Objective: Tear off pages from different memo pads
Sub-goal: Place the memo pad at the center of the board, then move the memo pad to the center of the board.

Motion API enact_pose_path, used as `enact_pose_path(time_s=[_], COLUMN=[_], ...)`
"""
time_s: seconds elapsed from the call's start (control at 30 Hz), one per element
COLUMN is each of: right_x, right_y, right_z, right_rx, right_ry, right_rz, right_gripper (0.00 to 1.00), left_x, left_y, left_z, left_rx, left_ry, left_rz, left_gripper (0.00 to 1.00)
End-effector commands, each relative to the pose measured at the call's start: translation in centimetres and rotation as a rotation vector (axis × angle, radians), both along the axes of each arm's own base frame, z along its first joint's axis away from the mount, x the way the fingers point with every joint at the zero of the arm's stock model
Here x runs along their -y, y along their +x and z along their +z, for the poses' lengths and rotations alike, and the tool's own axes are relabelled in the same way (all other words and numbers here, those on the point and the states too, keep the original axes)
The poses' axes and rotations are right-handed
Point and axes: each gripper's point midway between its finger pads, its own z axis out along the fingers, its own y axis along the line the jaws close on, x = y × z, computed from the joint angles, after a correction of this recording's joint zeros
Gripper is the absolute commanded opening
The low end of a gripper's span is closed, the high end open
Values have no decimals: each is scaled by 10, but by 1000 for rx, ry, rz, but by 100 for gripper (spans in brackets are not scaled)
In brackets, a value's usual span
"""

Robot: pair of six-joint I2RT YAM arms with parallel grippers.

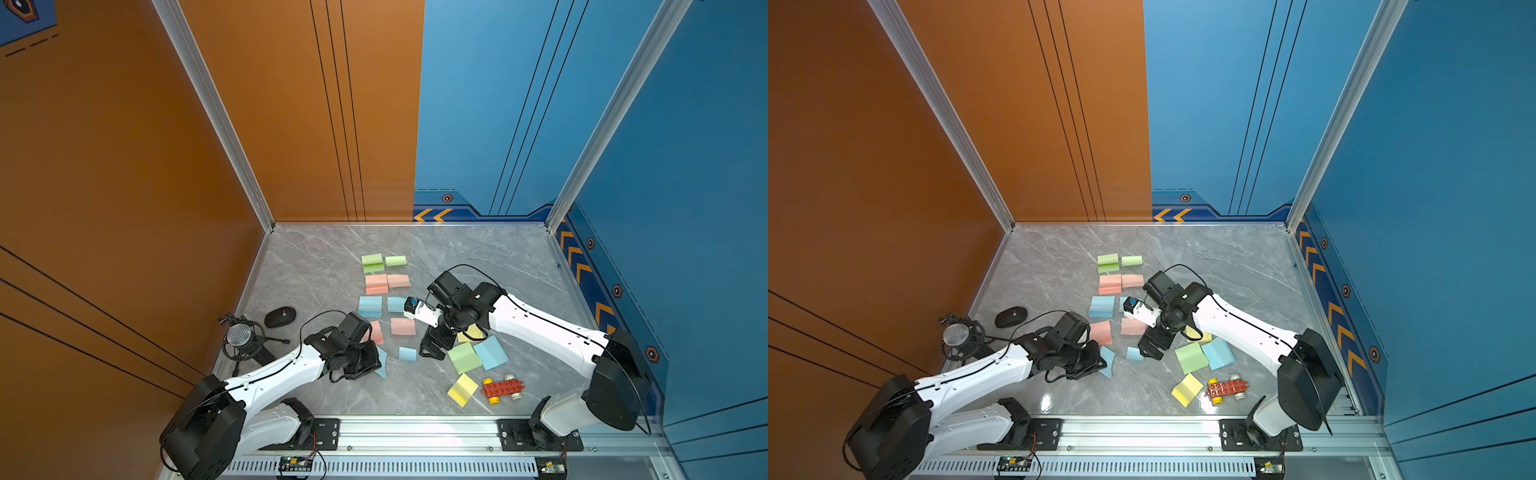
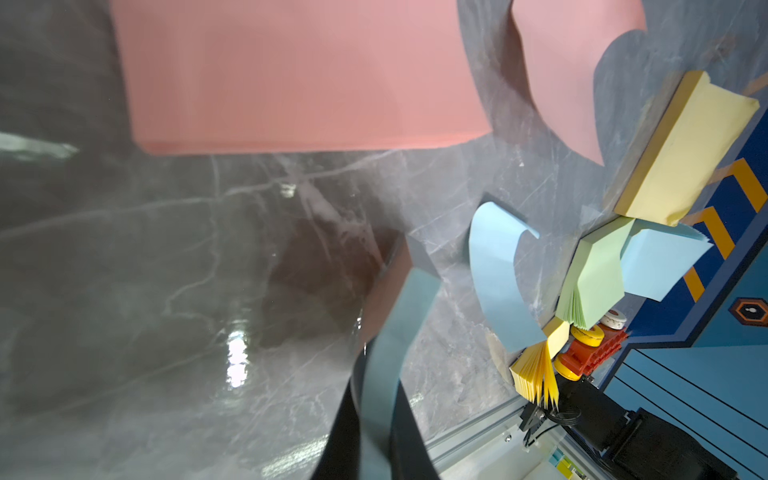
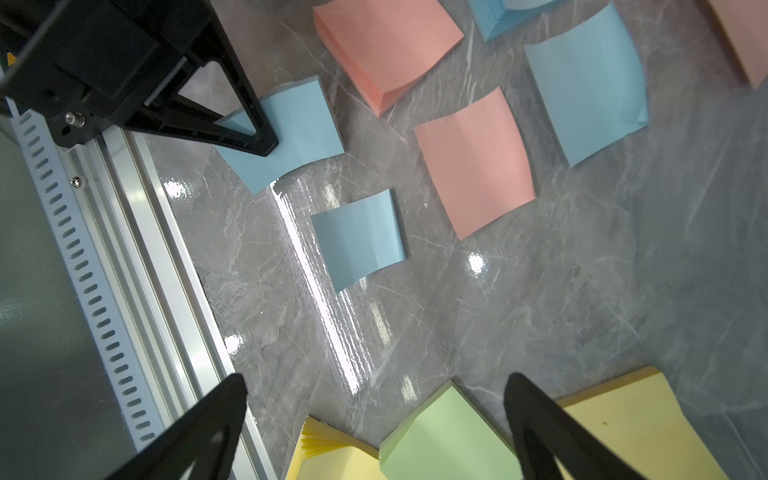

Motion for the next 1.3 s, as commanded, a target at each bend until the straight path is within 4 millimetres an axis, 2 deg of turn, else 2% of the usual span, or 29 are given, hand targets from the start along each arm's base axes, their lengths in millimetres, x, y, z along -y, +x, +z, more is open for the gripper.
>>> enact_pose_path(time_s=[0.0, 0.03, 0.17, 0.2, 0.23, 0.33, 0.47, 0.57, 0.73, 0.87, 1.1, 1.27], right_x=[15, 25, 80, 90, 103, 134, 155, 155, 150, 151, 157, 154], right_y=[31, 41, 81, 85, 89, 93, 94, 93, 94, 94, 90, 87], right_z=[24, 29, 38, 38, 37, 23, -2, -19, -45, -57, -82, -100], right_rx=[126, 150, 165, 148, 126, -3, -130, -156, -205, -205, -221, -251], right_ry=[48, 58, 98, 112, 126, 181, 192, 158, 130, 116, 59, 44], right_rz=[-200, -283, -662, -725, -810, -1023, -1139, -1121, -1112, -1122, -1141, -1160], right_gripper=[100, 100, 100, 100, 100, 100, 99, 91, 85, 86, 86, 86], left_x=[-4, -6, -12, -14, -17, -28, -41, -36, -8, 14, 50, 58], left_y=[3, 2, 1, 2, 4, 11, 28, 37, 50, 54, 51, 51], left_z=[-5, -7, -10, -7, -4, 17, 62, 92, 132, 143, 136, 130], left_rx=[19, 17, 36, 48, 66, 142, 284, 378, 534, 592, 587, 586], left_ry=[24, 33, 53, 57, 70, 127, 247, 261, 303, 342, 362, 393], left_rz=[-19, -26, -46, -41, -35, -40, -91, -129, -222, -275, -396, -419], left_gripper=[5, 17, 83, 96, 99, 99, 99, 98, 98, 100, 98, 98])
